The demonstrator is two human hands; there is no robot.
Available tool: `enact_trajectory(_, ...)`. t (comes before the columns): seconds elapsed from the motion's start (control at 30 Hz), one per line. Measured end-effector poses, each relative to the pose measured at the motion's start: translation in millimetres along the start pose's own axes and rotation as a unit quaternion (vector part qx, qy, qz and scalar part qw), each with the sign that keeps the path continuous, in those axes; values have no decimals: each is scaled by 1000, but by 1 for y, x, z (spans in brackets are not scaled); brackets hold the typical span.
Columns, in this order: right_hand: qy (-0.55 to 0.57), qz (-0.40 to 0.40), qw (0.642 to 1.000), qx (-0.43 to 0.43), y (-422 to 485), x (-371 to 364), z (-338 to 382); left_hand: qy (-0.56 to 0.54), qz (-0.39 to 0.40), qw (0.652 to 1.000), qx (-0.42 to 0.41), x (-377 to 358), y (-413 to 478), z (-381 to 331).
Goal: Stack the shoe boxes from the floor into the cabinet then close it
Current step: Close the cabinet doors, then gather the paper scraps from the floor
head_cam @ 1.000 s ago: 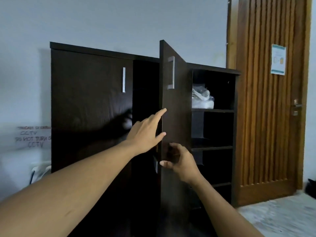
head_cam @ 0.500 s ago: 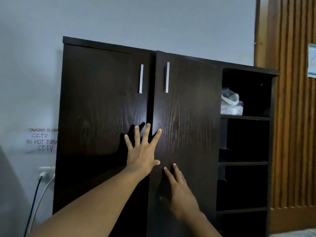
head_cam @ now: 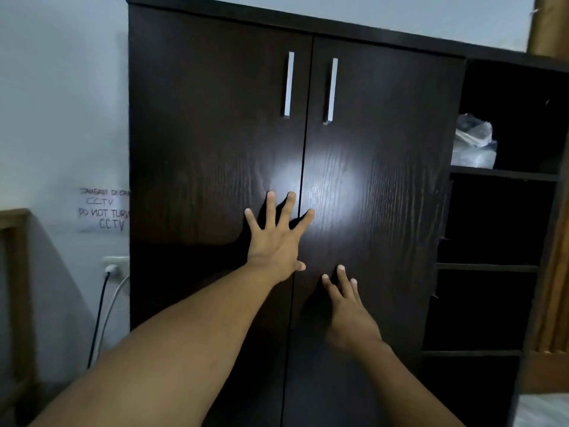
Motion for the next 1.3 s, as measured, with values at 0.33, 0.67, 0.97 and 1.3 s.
enact_trajectory(0.33,-11,114,993,-13,-109,-20,37,-173,222,960,13,-25,-191,55)
enact_trajectory(0.67,17,228,971,-68,-293,-122,30,-270,333,902,54,-61,-415,24)
enact_trajectory(0.97,44,345,932,-103,-431,-277,2,-318,453,829,81,-166,-594,-18)
enact_trajectory(1.3,10,395,915,-86,-471,-412,-49,-235,552,791,123,-278,-711,-22)
Point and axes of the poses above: each hand's wrist, its own y-axis towards the middle knuckle, its own x-axis out of the back of the hand, z = x × y, the point moved 9 cm from there along y, towards the middle knuckle, and after that the axes turned 1 degree about x, right-handed, at the moved point
